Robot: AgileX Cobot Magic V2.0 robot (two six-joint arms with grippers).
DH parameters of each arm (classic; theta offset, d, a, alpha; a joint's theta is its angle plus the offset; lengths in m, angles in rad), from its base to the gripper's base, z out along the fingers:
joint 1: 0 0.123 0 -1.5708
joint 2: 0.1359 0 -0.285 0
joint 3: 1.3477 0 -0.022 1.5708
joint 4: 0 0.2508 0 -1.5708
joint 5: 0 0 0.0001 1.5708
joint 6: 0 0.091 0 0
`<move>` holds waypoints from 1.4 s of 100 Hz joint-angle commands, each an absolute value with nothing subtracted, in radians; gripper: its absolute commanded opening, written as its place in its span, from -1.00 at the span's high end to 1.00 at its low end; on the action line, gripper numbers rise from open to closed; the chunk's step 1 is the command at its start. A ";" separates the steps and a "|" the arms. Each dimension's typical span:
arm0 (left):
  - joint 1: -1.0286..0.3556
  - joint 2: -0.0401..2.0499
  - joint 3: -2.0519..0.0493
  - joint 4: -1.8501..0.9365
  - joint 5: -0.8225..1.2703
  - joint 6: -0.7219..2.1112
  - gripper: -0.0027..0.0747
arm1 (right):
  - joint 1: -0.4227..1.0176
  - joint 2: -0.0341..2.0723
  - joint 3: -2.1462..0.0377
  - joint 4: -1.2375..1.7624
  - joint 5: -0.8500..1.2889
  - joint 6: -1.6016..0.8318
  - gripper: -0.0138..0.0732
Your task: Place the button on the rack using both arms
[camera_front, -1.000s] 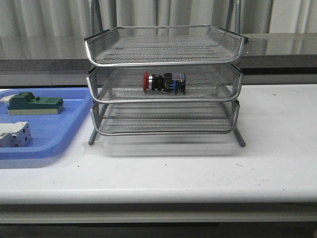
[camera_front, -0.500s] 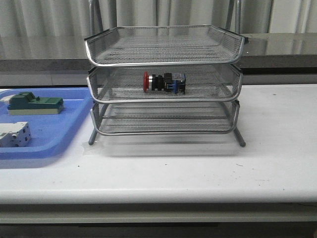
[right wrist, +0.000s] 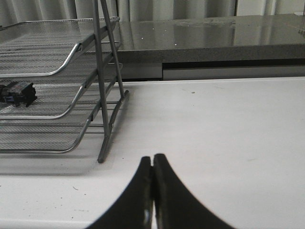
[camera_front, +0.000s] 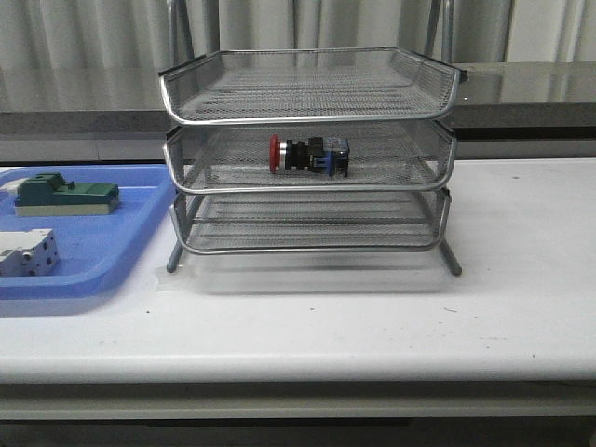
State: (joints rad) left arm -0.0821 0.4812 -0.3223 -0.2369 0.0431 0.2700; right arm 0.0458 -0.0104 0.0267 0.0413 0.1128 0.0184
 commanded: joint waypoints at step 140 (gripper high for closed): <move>-0.078 -0.037 0.048 0.071 -0.091 -0.006 0.98 | 0.041 -0.031 0.013 0.036 0.027 0.019 0.82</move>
